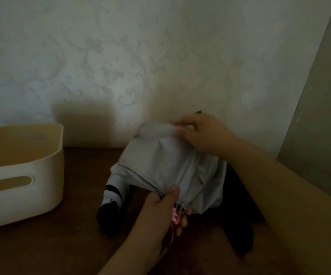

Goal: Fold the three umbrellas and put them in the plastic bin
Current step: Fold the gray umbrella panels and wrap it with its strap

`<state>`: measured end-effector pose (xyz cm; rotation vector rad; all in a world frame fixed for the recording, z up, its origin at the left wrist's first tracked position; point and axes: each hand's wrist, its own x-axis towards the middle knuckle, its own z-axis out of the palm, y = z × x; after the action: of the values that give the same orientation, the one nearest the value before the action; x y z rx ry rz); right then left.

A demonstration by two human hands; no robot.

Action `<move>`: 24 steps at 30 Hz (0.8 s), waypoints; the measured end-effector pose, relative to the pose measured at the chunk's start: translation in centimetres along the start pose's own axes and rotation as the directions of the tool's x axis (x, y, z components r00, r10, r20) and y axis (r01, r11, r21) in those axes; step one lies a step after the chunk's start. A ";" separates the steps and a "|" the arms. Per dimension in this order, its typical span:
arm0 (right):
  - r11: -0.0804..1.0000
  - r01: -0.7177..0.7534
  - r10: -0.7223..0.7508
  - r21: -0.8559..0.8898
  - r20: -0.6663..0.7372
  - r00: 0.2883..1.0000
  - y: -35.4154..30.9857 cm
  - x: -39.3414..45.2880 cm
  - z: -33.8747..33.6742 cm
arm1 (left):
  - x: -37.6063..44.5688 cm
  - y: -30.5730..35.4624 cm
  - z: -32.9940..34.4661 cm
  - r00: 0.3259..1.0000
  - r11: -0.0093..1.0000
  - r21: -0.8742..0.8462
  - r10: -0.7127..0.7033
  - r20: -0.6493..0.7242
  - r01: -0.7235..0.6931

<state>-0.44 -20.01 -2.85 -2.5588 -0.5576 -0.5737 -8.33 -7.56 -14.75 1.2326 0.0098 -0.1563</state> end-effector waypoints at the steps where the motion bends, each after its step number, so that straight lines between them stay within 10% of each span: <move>1: 0.993 -0.054 0.069 0.101 -0.150 0.986 0.5 -0.8 -0.5 | 0.2 0.2 -0.1 1.000 0.998 -0.057 -0.014 -0.022 0.013; 4: 0.936 -0.265 0.340 0.233 -0.396 0.853 3.2 -4.3 0.2 | 0.5 0.8 -0.6 0.999 0.975 -0.217 -0.045 -0.020 0.039; 10: 0.848 -0.324 0.447 0.419 -0.237 0.862 2.2 -10.1 6.1 | 0.2 1.6 -0.9 0.994 0.916 -0.388 -0.085 0.068 0.105; 16: 0.991 -0.129 0.111 -0.040 -0.301 0.947 1.1 -11.6 8.4 | 0.1 1.7 -0.9 0.969 0.779 -0.577 -0.184 0.166 0.247; 24: 0.894 -0.296 0.205 -0.336 -0.279 0.938 1.5 -11.0 8.3 | -0.2 1.4 -0.2 0.959 0.814 -0.511 -0.200 0.201 0.277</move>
<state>-6.46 -20.08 -15.41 -2.7933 -0.0250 -0.9509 -8.30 -6.94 -13.52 0.6494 0.0839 -0.4318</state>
